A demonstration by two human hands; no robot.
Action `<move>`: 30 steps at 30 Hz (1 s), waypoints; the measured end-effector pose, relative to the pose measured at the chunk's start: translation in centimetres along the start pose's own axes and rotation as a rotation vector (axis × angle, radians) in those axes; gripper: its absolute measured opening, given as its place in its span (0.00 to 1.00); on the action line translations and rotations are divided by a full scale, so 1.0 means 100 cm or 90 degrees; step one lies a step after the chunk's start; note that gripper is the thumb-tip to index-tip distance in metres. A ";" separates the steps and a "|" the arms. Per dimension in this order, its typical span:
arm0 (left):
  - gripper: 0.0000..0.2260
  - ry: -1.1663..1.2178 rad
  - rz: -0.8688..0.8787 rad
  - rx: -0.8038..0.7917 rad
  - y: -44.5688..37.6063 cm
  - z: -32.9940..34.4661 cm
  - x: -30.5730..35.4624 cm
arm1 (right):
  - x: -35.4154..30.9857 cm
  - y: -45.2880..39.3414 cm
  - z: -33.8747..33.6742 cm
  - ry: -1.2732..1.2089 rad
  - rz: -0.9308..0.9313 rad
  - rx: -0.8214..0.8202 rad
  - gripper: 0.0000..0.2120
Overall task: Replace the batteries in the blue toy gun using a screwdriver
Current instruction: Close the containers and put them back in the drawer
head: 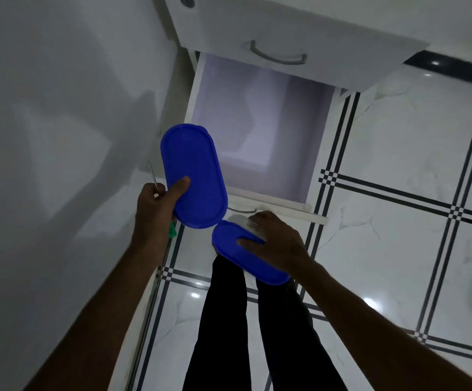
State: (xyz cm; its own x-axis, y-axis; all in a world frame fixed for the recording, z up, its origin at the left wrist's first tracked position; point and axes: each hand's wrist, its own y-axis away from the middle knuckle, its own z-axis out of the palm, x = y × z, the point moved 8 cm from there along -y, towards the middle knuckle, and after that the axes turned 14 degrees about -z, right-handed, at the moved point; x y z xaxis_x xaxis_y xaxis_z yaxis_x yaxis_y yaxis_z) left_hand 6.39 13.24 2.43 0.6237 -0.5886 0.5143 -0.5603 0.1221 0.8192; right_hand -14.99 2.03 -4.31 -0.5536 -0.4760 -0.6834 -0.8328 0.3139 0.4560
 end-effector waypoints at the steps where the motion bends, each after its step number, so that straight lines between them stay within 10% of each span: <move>1: 0.15 0.001 0.008 -0.004 0.000 0.003 0.007 | 0.000 0.012 -0.009 -0.031 0.016 0.017 0.26; 10: 0.17 -0.087 0.018 -0.078 -0.039 0.050 0.046 | 0.018 0.022 -0.114 -0.394 0.163 0.337 0.04; 18: 0.15 -0.236 0.005 -0.144 -0.090 0.121 0.046 | 0.062 -0.063 -0.117 -0.393 0.225 0.331 0.11; 24: 0.33 -0.333 -0.053 -0.165 -0.135 0.141 0.027 | 0.088 -0.088 -0.113 -0.366 0.275 0.364 0.15; 30: 0.16 -0.379 -0.047 -0.163 -0.155 0.153 0.022 | 0.106 -0.093 -0.103 -0.317 0.317 0.368 0.18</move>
State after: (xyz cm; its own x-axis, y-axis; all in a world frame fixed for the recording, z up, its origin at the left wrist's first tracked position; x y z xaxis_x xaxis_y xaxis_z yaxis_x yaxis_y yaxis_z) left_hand 8.06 -2.20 -13.02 0.2060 -0.9355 0.2869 -0.3337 0.2085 0.9193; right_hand -13.08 -14.46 -9.94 -0.6740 0.1928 -0.7131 -0.2944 0.8152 0.4987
